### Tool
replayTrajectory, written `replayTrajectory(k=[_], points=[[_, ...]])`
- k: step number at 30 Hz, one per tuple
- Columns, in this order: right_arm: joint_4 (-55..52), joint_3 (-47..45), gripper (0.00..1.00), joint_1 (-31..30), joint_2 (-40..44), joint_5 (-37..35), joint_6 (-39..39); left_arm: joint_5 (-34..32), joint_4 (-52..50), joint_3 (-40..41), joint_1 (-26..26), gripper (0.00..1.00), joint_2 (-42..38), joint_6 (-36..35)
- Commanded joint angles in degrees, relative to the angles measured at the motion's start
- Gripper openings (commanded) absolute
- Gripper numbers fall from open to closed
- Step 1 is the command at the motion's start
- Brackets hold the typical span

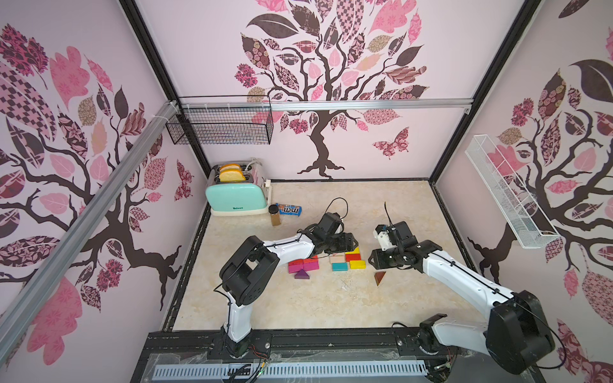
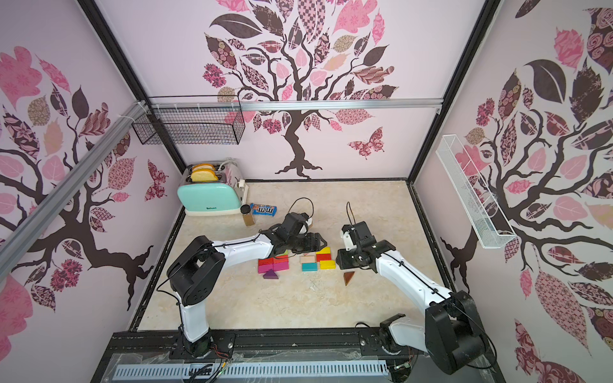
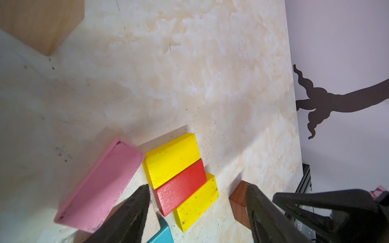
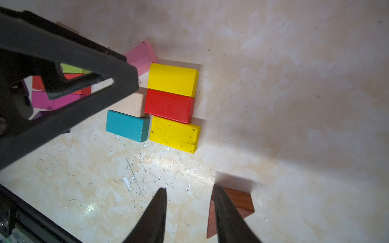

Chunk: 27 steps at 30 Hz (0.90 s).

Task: Assemble a piece of candy with building blocks
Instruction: Adjust the building block at the center of the board.

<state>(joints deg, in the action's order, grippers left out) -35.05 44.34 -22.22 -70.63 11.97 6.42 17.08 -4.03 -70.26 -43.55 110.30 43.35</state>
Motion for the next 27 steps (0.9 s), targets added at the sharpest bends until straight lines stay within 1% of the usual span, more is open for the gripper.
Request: replayTrajectory(k=[1, 13, 27], points=[[0.8, 0.3, 0.41, 0.5, 0.1, 0.7, -0.7, 0.8, -0.5, -0.9, 0.0, 0.76, 2.1, -0.7], [1.5, 0.4, 0.41, 1.6, -0.3, 0.9, -0.7, 2.0, -1.2, -0.9, 0.0, 0.76, 3.7, -1.7], [1.3, 0.0, 0.42, 3.3, 0.8, 1.2, -1.5, 0.4, -2.6, -1.0, 0.1, 0.75, 4.8, -2.3]])
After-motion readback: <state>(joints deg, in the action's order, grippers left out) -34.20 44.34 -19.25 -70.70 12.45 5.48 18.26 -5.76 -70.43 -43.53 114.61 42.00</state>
